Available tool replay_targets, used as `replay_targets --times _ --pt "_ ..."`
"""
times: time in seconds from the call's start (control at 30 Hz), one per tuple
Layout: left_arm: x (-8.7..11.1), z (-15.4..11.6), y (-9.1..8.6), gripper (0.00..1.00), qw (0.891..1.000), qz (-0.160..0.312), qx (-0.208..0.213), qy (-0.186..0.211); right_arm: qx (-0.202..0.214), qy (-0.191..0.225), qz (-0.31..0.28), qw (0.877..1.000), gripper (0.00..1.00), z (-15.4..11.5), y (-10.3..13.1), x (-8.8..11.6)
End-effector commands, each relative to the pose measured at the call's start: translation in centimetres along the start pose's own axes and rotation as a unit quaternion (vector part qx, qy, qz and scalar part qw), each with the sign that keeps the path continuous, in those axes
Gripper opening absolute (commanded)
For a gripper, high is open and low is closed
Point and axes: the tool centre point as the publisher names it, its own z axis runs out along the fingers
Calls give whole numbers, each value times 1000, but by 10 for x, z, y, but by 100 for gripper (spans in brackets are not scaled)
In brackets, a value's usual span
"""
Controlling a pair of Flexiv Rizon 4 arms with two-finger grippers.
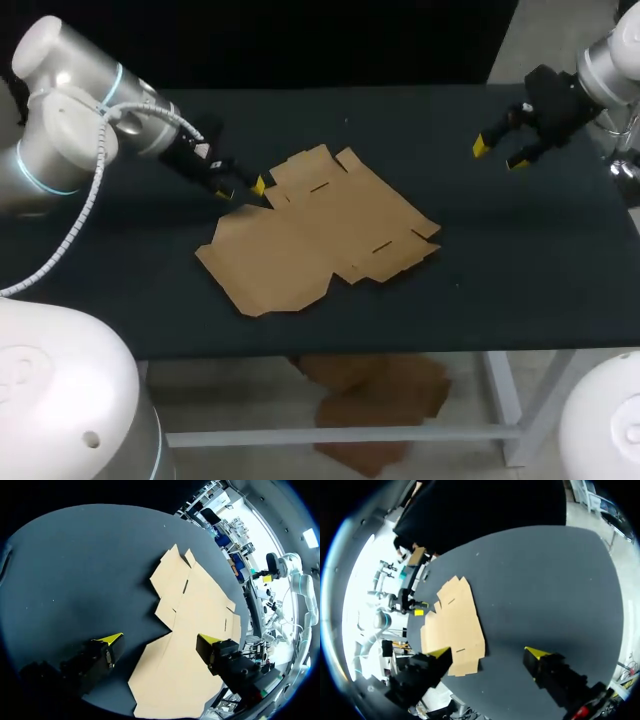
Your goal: Assemble the packaging by folding the flat box into shape, placing the metal phone stand inside, and closing the box properly
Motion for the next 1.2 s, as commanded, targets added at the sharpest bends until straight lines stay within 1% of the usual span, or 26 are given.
replay_targets --times 0.03,0.2,0.33,0.37,0.4,0.43,0.47,0.57,0.7,0.8,0.83,0.93,1.0,1.07,1.17,1.2 --pt "-4 1 3 100 1000 -2 -9 -3 1 0 0 1000 100 -1 0 0" --pt "-12 4 10 100 1000 -5 -21 -4 1 0 0 1000 100 -1 0 0" --pt "-18 4 12 100 999 -8 -31 9 1 0 0 1000 100 -1 0 0" --pt "-18 4 13 96 999 -6 -35 14 1 0 0 1000 100 -1 0 0" --pt "-19 3 14 88 999 -4 -40 24 1 0 0 1000 100 -1 0 0" --pt "-19 2 16 86 999 -1 -45 30 1 0 0 1000 100 -1 0 0" --pt "-19 2 18 85 998 4 -53 34 1 0 0 1000 100 -1 0 0" --pt "-18 2 22 87 996 14 -69 48 1 0 0 1000 100 -1 0 0" --pt "-18 3 27 78 994 18 -85 60 1 0 0 1000 100 -1 0 0" --pt "-19 5 29 78 993 21 -100 66 1 0 0 1000 100 -1 0 0" --pt "-19 5 31 77 991 25 -106 77 1 0 0 1000 100 -1 0 0" --pt "-19 6 34 71 989 32 -119 86 1 0 0 1000 100 -1 0 0" --pt "-20 6 36 68 987 35 -128 93 1 0 0 1000 100 -1 0 0" --pt "-21 5 37 59 986 39 -132 97 1 0 0 1000 100 -1 0 0" --pt "-21 6 39 53 985 42 -137 99 1 0 0 1000 100 -1 0 0" --pt "-20 6 39 49 985 43 -138 98 1 0 0 1000 100 -1 0 0"
